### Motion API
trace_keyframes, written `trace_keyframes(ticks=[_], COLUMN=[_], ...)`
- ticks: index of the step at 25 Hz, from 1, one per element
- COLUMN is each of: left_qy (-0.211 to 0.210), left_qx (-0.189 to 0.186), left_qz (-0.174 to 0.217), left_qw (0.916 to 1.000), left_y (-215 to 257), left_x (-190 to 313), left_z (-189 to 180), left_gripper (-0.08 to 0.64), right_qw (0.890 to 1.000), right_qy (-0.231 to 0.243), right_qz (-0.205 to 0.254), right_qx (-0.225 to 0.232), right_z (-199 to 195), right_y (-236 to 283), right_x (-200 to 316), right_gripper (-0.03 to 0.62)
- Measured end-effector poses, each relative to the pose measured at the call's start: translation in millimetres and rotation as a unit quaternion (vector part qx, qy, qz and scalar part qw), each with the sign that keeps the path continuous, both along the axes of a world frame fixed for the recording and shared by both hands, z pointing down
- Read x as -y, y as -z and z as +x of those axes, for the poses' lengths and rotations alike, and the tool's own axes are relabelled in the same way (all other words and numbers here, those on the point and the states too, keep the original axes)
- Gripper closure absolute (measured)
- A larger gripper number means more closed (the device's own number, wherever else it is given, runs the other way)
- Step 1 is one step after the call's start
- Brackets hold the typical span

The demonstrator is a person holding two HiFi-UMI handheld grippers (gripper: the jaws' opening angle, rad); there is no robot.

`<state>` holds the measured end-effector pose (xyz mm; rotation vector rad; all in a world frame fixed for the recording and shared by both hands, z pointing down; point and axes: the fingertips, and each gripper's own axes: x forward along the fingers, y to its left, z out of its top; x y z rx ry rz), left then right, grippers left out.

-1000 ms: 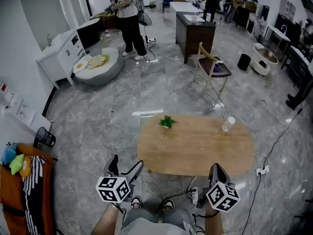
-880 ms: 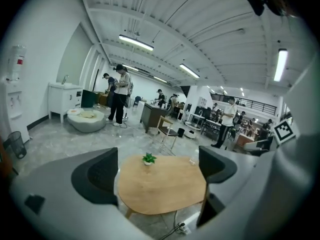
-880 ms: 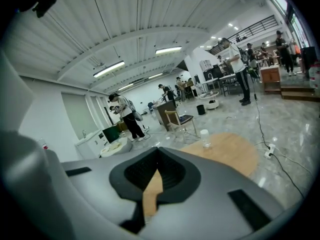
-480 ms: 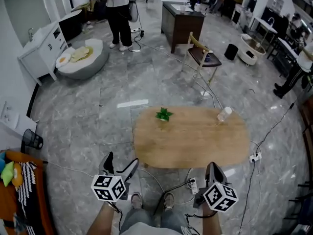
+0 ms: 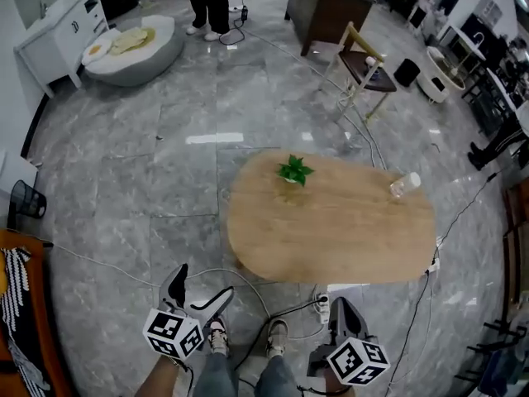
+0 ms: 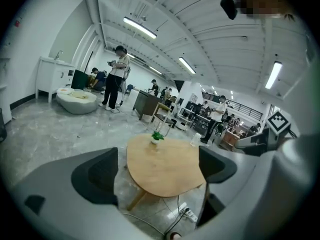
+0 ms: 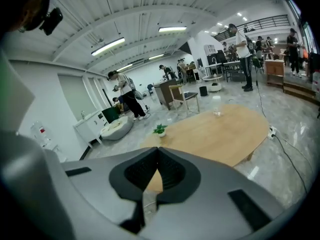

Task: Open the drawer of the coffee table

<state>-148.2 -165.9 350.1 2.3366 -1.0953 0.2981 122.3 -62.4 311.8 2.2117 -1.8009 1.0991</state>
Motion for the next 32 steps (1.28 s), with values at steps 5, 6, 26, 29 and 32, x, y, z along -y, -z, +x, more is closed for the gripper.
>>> trace_keyframes(ticks=[5, 6, 26, 29, 32], left_qy=[-0.011, -0.013, -0.261, -0.304, -0.34], left_qx=[-0.006, -0.009, 0.027, 0.038, 0.048], left_qz=[-0.025, -0.027, -0.01, -0.005, -0.003], left_qw=[0.9996, 0.9995, 0.9649, 0.952, 0.9391], left_y=[-110, -130, -284, -294, -310], left_x=[-13, -15, -50, -46, -47], left_z=[1, 2, 81, 91, 96], left_gripper=[0.058, 0.058, 0.06, 0.06, 0.06], right_qw=[0.999, 0.998, 0.994, 0.995, 0.995], right_qy=[0.041, 0.049, 0.044, 0.025, 0.006], right_qz=[-0.034, -0.037, -0.098, -0.098, -0.096], right_qx=[-0.008, -0.01, -0.023, -0.023, -0.02], right_z=[-26, -31, -30, -25, -22], right_y=[-79, -94, -228, -233, -236], right_x=[9, 11, 9, 10, 6], right_gripper=[0.592, 0.592, 0.592, 0.592, 0.592])
